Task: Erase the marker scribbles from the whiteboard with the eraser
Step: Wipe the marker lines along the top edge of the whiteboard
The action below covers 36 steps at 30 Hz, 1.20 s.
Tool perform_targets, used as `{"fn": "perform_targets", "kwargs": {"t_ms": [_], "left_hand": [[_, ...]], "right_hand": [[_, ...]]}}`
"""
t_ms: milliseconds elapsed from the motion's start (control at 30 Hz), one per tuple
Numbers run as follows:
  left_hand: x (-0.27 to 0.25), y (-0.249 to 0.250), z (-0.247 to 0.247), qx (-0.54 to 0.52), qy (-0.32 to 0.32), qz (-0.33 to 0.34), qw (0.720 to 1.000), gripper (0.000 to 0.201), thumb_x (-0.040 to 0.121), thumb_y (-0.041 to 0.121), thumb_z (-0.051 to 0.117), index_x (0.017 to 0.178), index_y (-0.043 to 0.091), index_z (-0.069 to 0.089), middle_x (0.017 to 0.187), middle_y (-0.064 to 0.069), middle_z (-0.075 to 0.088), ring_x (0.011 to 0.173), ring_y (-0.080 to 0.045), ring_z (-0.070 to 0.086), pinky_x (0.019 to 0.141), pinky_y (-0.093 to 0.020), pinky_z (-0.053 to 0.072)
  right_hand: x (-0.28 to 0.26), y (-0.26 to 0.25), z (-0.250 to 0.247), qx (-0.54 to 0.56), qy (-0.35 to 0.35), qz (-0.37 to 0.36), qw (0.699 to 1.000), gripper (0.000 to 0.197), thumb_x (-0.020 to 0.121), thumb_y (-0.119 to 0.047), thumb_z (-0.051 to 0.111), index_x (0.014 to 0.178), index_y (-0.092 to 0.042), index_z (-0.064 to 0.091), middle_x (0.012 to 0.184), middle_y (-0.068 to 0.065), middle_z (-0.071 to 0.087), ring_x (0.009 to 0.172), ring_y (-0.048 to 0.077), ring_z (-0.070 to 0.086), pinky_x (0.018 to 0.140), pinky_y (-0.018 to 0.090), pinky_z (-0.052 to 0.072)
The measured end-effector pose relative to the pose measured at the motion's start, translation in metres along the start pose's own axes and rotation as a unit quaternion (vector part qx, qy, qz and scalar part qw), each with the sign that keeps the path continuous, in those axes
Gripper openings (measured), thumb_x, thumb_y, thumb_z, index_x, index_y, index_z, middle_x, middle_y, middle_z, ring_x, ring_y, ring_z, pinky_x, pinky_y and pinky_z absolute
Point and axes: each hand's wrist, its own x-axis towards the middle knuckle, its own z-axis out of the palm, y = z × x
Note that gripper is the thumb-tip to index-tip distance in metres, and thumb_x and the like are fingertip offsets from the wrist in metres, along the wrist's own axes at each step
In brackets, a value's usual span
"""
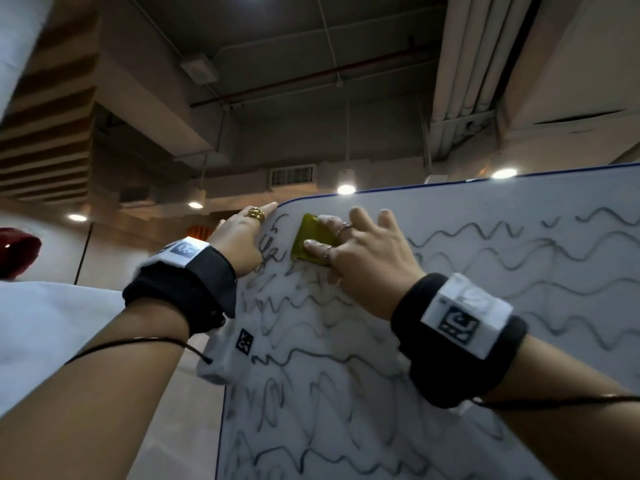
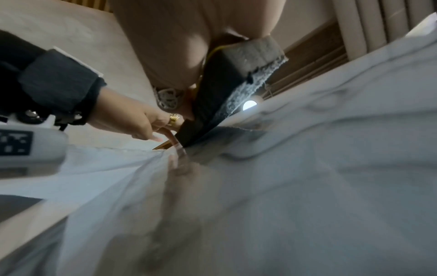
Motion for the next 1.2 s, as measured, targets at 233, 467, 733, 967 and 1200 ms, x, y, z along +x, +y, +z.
{"fn": "perform_targets", "kwargs": {"t_ms": [233, 467, 733, 967, 1200], "left_hand": [[0.004, -0.009, 0.0, 0.022, -0.029, 0.008, 0.999, 0.076, 0.082, 0.003, 0.055, 0.148, 0.02, 0.021, 0.152, -0.004, 0.026, 0.138, -0.023, 0.028, 0.115, -0.043, 0.02], [0.0, -0.018, 0.001, -0.094, -0.02, -0.035, 0.995, 0.066, 0.086, -0.005, 0.051, 0.146, 0.012, 0.029, 0.151, -0.003, 0.028, 0.137, -0.018, 0.031, 0.107, -0.02, 0.025], [-0.008, -0.012, -0.01, 0.047, 0.029, -0.008, 0.998, 0.049, 0.087, 0.002, 0.052, 0.133, 0.017, 0.051, 0.132, -0.009, 0.054, 0.121, -0.025, 0.049, 0.095, -0.022, 0.035], [-0.014, -0.007, -0.017, -0.023, 0.014, -0.045, 0.999, 0.05, 0.086, -0.004, 0.046, 0.129, 0.018, 0.055, 0.126, -0.005, 0.06, 0.113, -0.021, 0.056, 0.099, -0.025, 0.041], [-0.016, -0.008, -0.018, -0.025, -0.003, -0.05, 0.998, 0.058, 0.084, -0.008, 0.042, 0.135, 0.019, 0.049, 0.128, -0.007, 0.056, 0.114, -0.022, 0.054, 0.1, -0.028, 0.041]], "right_hand": [[0.035, -0.002, -0.01, -0.008, 0.017, 0.048, 0.999, 0.046, 0.097, -0.037, 0.042, 0.142, -0.04, 0.033, 0.151, 0.0, 0.026, 0.129, 0.026, 0.022, 0.098, 0.045, 0.024], [0.03, -0.023, 0.005, -0.017, -0.006, -0.036, 0.999, 0.051, 0.096, -0.038, 0.043, 0.144, -0.037, 0.028, 0.154, 0.002, 0.018, 0.129, 0.025, 0.021, 0.096, 0.042, 0.025], [0.05, -0.015, -0.005, 0.004, -0.002, 0.045, 0.999, 0.047, 0.096, -0.033, 0.044, 0.141, -0.041, 0.032, 0.151, 0.002, 0.02, 0.13, 0.03, 0.019, 0.101, 0.049, 0.022], [0.026, -0.052, 0.021, 0.025, -0.013, -0.033, 0.999, 0.052, 0.095, -0.033, 0.045, 0.144, -0.039, 0.028, 0.154, 0.001, 0.012, 0.13, 0.027, 0.015, 0.098, 0.046, 0.021], [0.043, -0.025, 0.002, 0.004, -0.004, 0.036, 0.999, 0.051, 0.095, -0.034, 0.048, 0.142, -0.039, 0.031, 0.152, 0.003, 0.018, 0.129, 0.028, 0.018, 0.097, 0.047, 0.022]]}}
